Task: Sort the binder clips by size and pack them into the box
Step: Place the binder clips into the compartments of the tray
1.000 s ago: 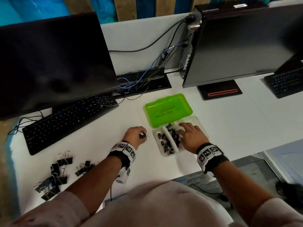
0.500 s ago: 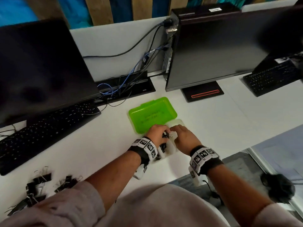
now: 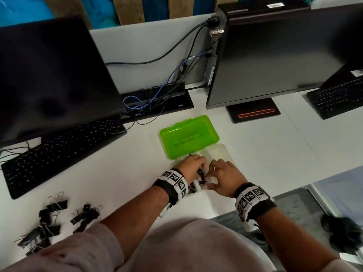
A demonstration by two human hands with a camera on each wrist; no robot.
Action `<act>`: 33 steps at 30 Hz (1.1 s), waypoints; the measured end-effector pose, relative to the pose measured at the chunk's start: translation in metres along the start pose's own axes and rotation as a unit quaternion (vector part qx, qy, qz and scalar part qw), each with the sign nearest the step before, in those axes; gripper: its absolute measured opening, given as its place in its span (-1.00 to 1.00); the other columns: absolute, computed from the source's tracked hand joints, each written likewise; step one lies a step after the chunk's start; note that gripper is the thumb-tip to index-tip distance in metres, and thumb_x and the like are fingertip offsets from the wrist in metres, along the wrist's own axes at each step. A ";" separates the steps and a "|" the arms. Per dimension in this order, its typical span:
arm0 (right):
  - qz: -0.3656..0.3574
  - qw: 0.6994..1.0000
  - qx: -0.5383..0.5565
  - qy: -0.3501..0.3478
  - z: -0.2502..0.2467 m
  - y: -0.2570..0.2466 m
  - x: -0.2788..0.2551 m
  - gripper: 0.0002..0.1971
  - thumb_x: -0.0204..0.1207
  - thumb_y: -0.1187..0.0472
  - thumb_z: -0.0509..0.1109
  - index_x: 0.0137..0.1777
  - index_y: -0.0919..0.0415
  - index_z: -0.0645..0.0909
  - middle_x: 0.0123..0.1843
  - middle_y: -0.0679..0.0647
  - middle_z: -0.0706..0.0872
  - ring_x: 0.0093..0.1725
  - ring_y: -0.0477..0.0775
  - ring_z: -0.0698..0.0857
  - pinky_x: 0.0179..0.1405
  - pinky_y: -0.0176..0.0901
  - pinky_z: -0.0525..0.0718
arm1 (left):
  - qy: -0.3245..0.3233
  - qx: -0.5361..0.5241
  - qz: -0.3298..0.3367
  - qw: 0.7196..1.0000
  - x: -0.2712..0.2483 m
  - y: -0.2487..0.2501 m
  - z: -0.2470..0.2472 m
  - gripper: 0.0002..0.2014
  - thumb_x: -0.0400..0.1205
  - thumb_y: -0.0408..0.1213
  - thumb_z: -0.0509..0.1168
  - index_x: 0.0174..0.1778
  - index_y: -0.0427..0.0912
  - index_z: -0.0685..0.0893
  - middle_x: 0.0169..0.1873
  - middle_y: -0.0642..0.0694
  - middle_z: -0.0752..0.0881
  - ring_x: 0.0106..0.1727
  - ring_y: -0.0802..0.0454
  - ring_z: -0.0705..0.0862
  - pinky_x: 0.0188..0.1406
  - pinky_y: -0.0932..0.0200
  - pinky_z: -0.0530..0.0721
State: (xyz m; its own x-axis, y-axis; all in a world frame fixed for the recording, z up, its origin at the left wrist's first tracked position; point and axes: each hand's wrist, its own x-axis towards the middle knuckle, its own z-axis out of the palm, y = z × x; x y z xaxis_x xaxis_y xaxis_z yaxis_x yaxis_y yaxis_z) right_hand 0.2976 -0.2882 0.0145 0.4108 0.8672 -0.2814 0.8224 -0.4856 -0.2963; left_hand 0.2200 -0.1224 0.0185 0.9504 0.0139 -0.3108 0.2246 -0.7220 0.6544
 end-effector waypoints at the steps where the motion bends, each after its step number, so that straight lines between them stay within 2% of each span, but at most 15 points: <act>1: -0.005 1.000 -0.006 -0.006 -0.001 0.000 0.002 -0.67 0.38 -0.33 0.35 -0.08 -0.14 0.73 0.03 -0.08 0.59 0.07 0.04 0.55 0.08 -0.05 0.50 | -0.010 0.004 0.008 1.000 -0.002 0.000 0.000 -0.65 0.38 -0.60 0.36 -0.03 -0.12 0.57 -0.01 -0.07 0.63 0.03 -0.04 0.64 -0.01 0.12 0.62; 4: 0.009 0.999 0.027 0.017 -0.007 -0.005 0.008 -0.74 0.42 -0.21 0.38 -0.18 -0.06 0.73 -0.04 -0.09 0.63 0.05 0.01 0.56 0.11 0.00 0.53 | -0.012 0.019 0.023 1.000 -0.008 0.002 -0.001 -0.60 0.40 -0.65 0.22 0.06 -0.15 0.55 0.04 -0.13 0.63 0.03 -0.07 0.63 0.07 0.00 0.64; 7: 0.012 0.995 0.042 0.085 -0.014 -0.013 0.020 -0.71 0.48 -0.15 0.34 -0.22 0.03 0.72 -0.15 -0.04 0.71 -0.05 0.08 0.63 -0.01 0.03 0.58 | 0.057 -0.017 0.009 0.998 -0.019 -0.004 -0.008 -0.48 0.35 -0.73 0.12 0.12 -0.15 0.57 0.10 -0.12 0.58 0.07 -0.08 0.61 0.09 0.09 0.61; 9: -0.017 0.992 0.050 0.118 -0.017 -0.025 0.032 -0.67 0.50 -0.13 0.28 -0.25 0.08 0.72 -0.24 0.00 0.72 -0.13 0.12 0.64 -0.10 0.00 0.61 | 0.108 -0.029 -0.006 0.994 -0.033 -0.018 -0.013 -0.43 0.37 -0.76 0.10 0.16 -0.11 0.58 0.12 -0.10 0.56 0.11 -0.06 0.59 0.14 0.12 0.59; 12: -0.096 0.988 0.058 0.103 -0.014 -0.062 0.056 -0.64 0.50 -0.10 0.19 -0.28 0.10 0.69 -0.30 0.04 0.70 -0.22 0.17 0.63 -0.16 0.00 0.64 | 0.181 -0.021 -0.048 0.982 -0.069 -0.052 -0.021 -0.45 0.43 -0.73 0.10 0.17 -0.07 0.59 0.14 -0.06 0.55 0.18 -0.03 0.54 0.26 0.10 0.53; 15: -0.156 0.985 0.057 0.054 -0.004 -0.107 0.080 -0.67 0.50 -0.07 0.22 -0.28 0.11 0.69 -0.29 0.05 0.70 -0.21 0.18 0.63 -0.17 0.03 0.65 | 0.242 -0.033 -0.127 0.961 -0.122 -0.087 -0.027 -0.42 0.44 -0.74 0.06 0.17 -0.01 0.59 0.15 0.03 0.54 0.18 0.04 0.51 0.30 0.10 0.52; 17: -0.191 0.980 0.051 0.010 0.001 -0.137 0.094 -0.73 0.55 -0.05 0.28 -0.16 0.10 0.71 -0.19 0.06 0.69 -0.13 0.16 0.64 -0.08 0.04 0.64 | 0.287 -0.040 -0.177 0.941 -0.162 -0.107 -0.029 -0.42 0.45 -0.73 0.03 0.17 -0.01 0.59 0.16 0.04 0.54 0.20 0.03 0.52 0.30 0.13 0.52; 19: -0.211 0.975 0.057 -0.037 0.006 -0.166 0.106 -0.75 0.56 -0.06 0.31 0.07 0.06 0.67 0.02 0.04 0.66 0.04 0.12 0.64 0.08 0.02 0.63 | 0.336 -0.022 -0.223 0.915 -0.204 -0.121 -0.028 -0.49 0.52 -0.67 0.05 0.18 -0.04 0.60 0.19 0.01 0.56 0.23 0.01 0.52 0.31 0.17 0.49; 22: -0.240 0.963 0.027 -0.117 0.018 -0.209 0.118 -0.48 0.52 -0.16 0.32 0.42 0.04 0.44 0.38 0.02 0.46 0.32 0.11 0.52 0.30 -0.03 0.53 | 0.397 -0.015 -0.285 0.872 -0.260 -0.135 -0.018 -0.66 0.65 -0.46 0.07 0.26 -0.05 0.55 0.28 -0.03 0.52 0.30 0.06 0.47 0.35 0.25 0.43; 24: -0.287 0.946 -0.027 -0.146 0.030 -0.237 0.120 -0.31 0.50 -0.21 0.32 0.56 0.02 0.25 0.57 0.03 0.27 0.47 0.14 0.39 0.41 0.01 0.42 | 0.412 -0.047 -0.327 0.849 -0.289 -0.143 -0.006 -0.69 0.69 -0.35 0.07 0.34 -0.08 0.47 0.36 -0.06 0.46 0.33 0.00 0.49 0.40 0.14 0.47; 26: -0.332 0.925 -0.082 -0.165 0.043 -0.262 0.121 -0.17 0.45 -0.25 0.34 0.63 -0.02 0.07 0.69 0.02 0.07 0.59 0.15 0.21 0.51 0.09 0.28 | 0.415 -0.090 -0.364 0.829 -0.309 -0.147 0.009 -0.66 0.70 -0.27 0.14 0.40 -0.09 0.39 0.41 -0.08 0.39 0.30 -0.07 0.55 0.32 -0.02 0.58; 27: -0.348 0.916 -0.103 -0.173 0.049 -0.273 0.121 -0.11 0.42 -0.26 0.37 0.64 -0.05 0.00 0.71 0.01 -0.02 0.64 0.14 0.12 0.54 0.15 0.22 | 0.411 -0.108 -0.379 0.822 -0.317 -0.147 0.015 -0.60 0.67 -0.20 0.20 0.43 -0.08 0.34 0.43 -0.07 0.36 0.29 -0.09 0.57 0.28 -0.05 0.61; 29: -0.363 0.903 -0.131 -0.189 0.059 -0.294 0.122 -0.02 0.38 -0.27 0.41 0.65 -0.08 -0.11 0.72 -0.02 -0.15 0.68 0.14 -0.02 0.57 0.24 0.14 | 0.390 -0.151 -0.397 0.817 -0.328 -0.149 0.025 -0.34 0.55 -0.08 0.37 0.52 -0.06 0.23 0.49 -0.06 0.27 0.34 -0.10 0.53 0.31 -0.09 0.59; 31: -0.366 0.896 -0.154 -0.197 0.067 -0.314 0.123 0.01 0.37 -0.24 0.43 0.65 -0.09 -0.16 0.72 -0.02 -0.21 0.69 0.17 -0.07 0.57 0.30 0.12 | 0.350 -0.203 -0.411 0.817 -0.336 -0.154 0.032 -0.02 0.36 -0.11 0.56 0.59 -0.04 0.08 0.57 -0.04 0.12 0.49 -0.10 0.38 0.42 -0.06 0.51; 33: -0.369 0.890 -0.178 -0.201 0.074 -0.329 0.124 -0.01 0.41 -0.16 0.44 0.65 -0.09 -0.16 0.72 -0.01 -0.22 0.68 0.21 -0.06 0.55 0.34 0.15 | 0.290 -0.229 -0.424 0.827 -0.339 -0.162 0.035 0.23 0.22 -0.14 0.65 0.63 0.04 -0.11 0.63 -0.04 -0.07 0.60 -0.11 0.20 0.48 -0.11 0.44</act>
State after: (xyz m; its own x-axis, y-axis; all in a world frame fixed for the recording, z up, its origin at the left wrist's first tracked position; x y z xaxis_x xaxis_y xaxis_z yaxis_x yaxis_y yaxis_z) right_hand 0.0490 -0.0289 0.0098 -0.4070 0.7918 -0.4554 0.9122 0.3266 -0.2474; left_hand -0.1460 -0.0342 -0.0065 0.3241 0.8054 -0.4963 0.7946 0.0529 0.6048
